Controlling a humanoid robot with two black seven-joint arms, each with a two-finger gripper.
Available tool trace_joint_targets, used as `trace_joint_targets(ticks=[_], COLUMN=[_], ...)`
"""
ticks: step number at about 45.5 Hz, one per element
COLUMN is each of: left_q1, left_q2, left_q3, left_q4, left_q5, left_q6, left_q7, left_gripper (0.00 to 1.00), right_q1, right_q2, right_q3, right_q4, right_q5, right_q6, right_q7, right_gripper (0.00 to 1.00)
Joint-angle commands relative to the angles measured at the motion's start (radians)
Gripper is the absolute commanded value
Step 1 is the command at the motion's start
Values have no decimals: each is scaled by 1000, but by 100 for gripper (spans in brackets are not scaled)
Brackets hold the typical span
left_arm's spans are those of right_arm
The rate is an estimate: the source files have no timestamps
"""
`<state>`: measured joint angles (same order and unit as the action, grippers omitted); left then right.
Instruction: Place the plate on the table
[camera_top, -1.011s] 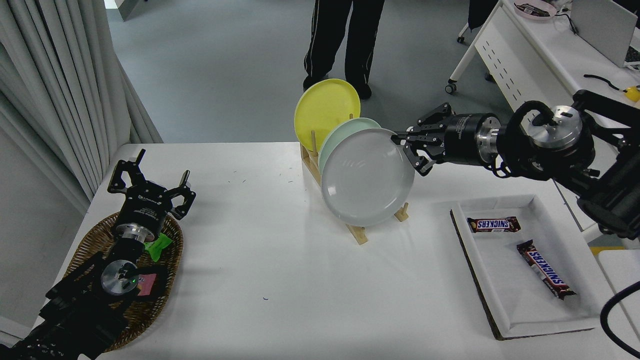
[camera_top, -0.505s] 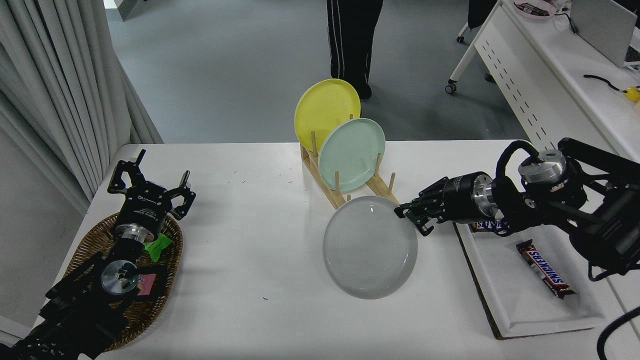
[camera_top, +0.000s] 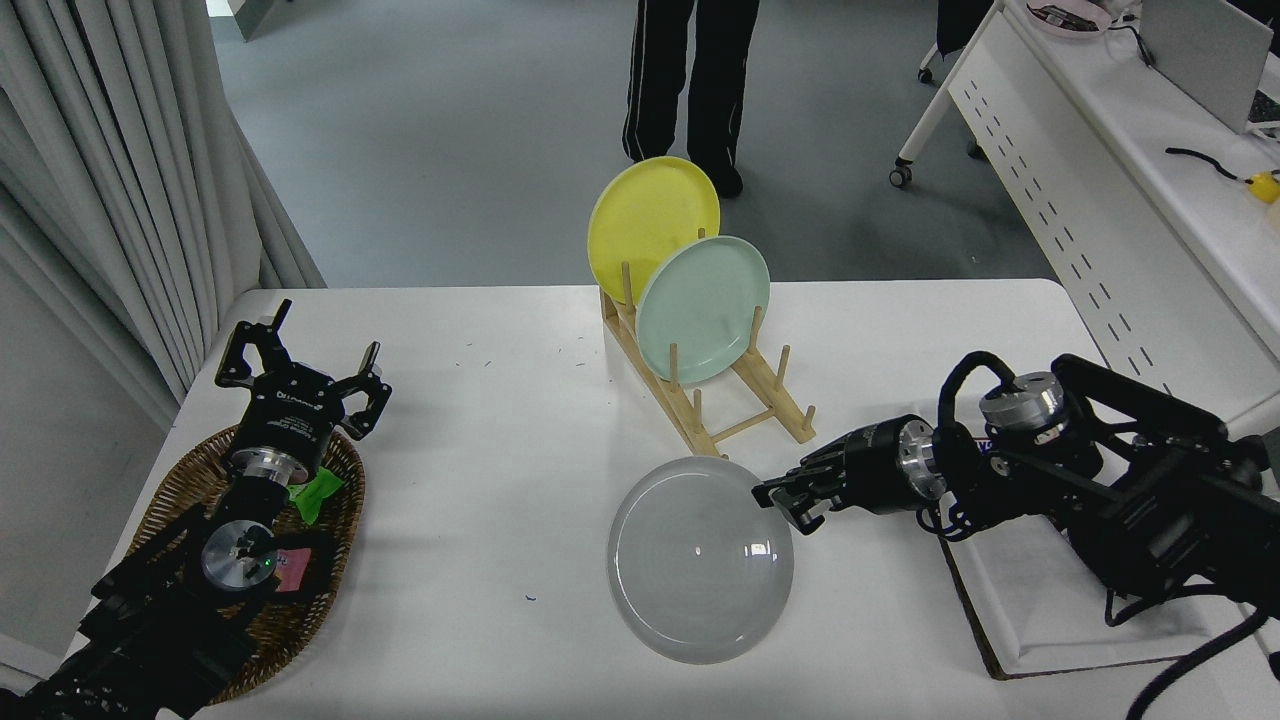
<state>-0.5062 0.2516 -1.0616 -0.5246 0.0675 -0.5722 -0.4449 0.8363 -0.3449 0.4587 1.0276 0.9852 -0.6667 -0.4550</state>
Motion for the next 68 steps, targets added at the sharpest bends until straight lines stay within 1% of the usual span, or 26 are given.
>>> trace_joint_targets(ticks=[1, 8, 15, 30, 68], left_q1=[0, 0, 0, 0, 0], left_q2=[0, 0, 0, 0, 0], left_q3=[0, 0, 0, 0, 0], left_q4=[0, 0, 0, 0, 0], left_q5=[0, 0, 0, 0, 0], left_q6=[0, 0, 0, 0, 0], left_q7=[0, 2, 0, 0, 0], left_gripper=[100, 100, 100, 100, 100], right_q1=[-32, -39, -46, -49, -52], right_q2=[112, 173, 198, 202, 191], right_q3=[21, 18, 20, 14, 15], right_q4=[-147, -219, -222, -222, -227], right_q5=[-56, -89, -91, -91, -129], right_q6=[-1, -4, -4, -5, -7], right_q7=[-2, -5, -11, -31, -44], right_gripper=[0, 0, 0, 0, 0])
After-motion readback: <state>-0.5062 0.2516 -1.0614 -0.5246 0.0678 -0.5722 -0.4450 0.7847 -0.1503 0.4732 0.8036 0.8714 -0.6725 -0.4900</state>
